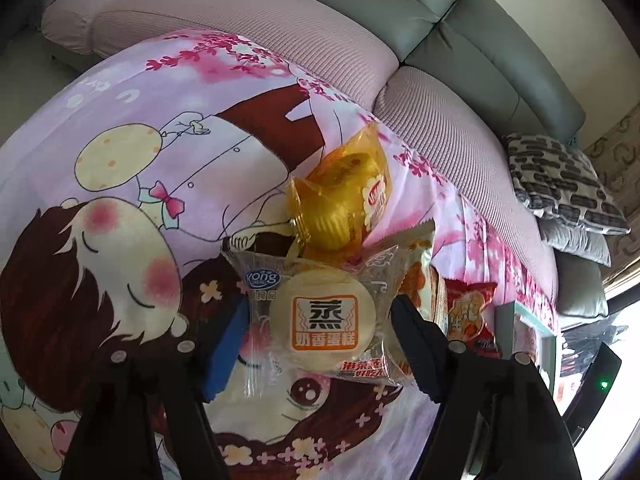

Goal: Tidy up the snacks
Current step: 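Lift and carry the jelly cup and bun bag over the tray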

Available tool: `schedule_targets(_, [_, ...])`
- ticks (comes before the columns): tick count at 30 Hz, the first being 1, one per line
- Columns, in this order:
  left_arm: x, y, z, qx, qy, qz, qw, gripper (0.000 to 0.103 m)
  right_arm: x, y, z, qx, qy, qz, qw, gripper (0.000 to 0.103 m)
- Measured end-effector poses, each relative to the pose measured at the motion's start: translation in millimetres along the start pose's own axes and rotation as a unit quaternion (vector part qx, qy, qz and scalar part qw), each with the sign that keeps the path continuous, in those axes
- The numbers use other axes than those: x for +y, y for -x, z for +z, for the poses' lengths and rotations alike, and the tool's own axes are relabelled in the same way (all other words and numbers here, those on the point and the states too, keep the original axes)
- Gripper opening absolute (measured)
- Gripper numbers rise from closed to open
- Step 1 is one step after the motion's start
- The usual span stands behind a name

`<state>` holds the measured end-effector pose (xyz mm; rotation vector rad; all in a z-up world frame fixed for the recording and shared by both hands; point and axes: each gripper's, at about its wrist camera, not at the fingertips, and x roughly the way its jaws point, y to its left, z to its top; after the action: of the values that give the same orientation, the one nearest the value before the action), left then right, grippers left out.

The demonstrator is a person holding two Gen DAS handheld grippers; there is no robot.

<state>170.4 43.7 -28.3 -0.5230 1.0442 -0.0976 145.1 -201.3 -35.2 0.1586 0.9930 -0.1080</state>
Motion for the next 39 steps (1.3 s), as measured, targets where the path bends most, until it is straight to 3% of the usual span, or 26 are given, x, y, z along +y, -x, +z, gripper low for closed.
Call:
schedule_targets(8, [-1.9,-14.1,-11.5,0.028,-0.016,0.018,0.9993,0.073,5.7,16.4,-24.3,-0.001,0.026,-0.017,1.0,0.046])
schedule_targets(19, [-1.8,-7.5,-12.3,0.02,-0.011,0.017,0.9996,0.062,0.0,38.3,-37.6,-0.006,0.024,-0.02,1.0,0.046])
schedule_targets(33, [-12.0,21.1,-14.8,-0.014,-0.02,0.034,0.9991,0.062,-10.5,78.2,-36.1,-0.044,0.011,0.001,0.999,0.046])
schedule_targets(39, [-30.0,39.4,-14.7,-0.037,-0.038,0.02,0.9984,0.062,-17.3,90.9,-33.4,-0.057,0.001,0.009,0.998,0.046])
